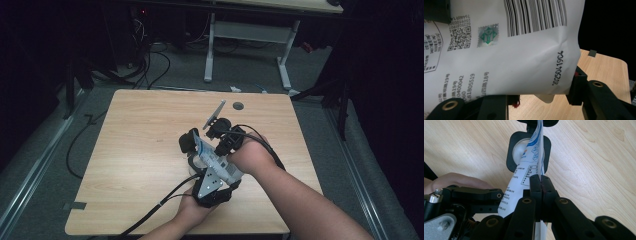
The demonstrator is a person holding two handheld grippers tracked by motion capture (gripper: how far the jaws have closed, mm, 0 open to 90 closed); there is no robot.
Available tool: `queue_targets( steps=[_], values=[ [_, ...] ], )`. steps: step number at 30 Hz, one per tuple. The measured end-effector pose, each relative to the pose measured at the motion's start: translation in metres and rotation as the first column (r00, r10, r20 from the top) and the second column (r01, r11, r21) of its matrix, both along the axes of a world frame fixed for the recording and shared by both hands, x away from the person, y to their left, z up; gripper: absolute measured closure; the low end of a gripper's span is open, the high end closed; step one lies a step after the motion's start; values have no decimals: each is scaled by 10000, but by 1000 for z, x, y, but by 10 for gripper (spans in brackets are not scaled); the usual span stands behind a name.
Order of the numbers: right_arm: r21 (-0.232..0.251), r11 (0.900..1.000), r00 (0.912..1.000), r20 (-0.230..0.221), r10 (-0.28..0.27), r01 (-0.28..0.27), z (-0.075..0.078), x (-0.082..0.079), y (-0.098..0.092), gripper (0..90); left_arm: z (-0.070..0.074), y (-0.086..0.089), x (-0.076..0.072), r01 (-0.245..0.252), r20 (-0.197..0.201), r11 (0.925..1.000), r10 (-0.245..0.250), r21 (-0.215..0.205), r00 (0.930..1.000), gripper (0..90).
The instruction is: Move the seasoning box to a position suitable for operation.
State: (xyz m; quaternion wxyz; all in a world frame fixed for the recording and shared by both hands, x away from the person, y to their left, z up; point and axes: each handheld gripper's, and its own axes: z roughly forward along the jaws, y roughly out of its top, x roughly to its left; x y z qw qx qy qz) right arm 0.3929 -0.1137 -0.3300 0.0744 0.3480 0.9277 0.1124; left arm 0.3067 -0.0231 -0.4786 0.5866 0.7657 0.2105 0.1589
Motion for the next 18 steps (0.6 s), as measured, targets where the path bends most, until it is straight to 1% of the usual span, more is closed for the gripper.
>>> queue_targets(
  steps=[18],
  values=[
    [-7, 10000, 10000, 7, 10, -10, 1, 1, 1, 900, 1, 0, 0, -33, -7, 10000, 33, -88, 10000, 554]
  ],
)
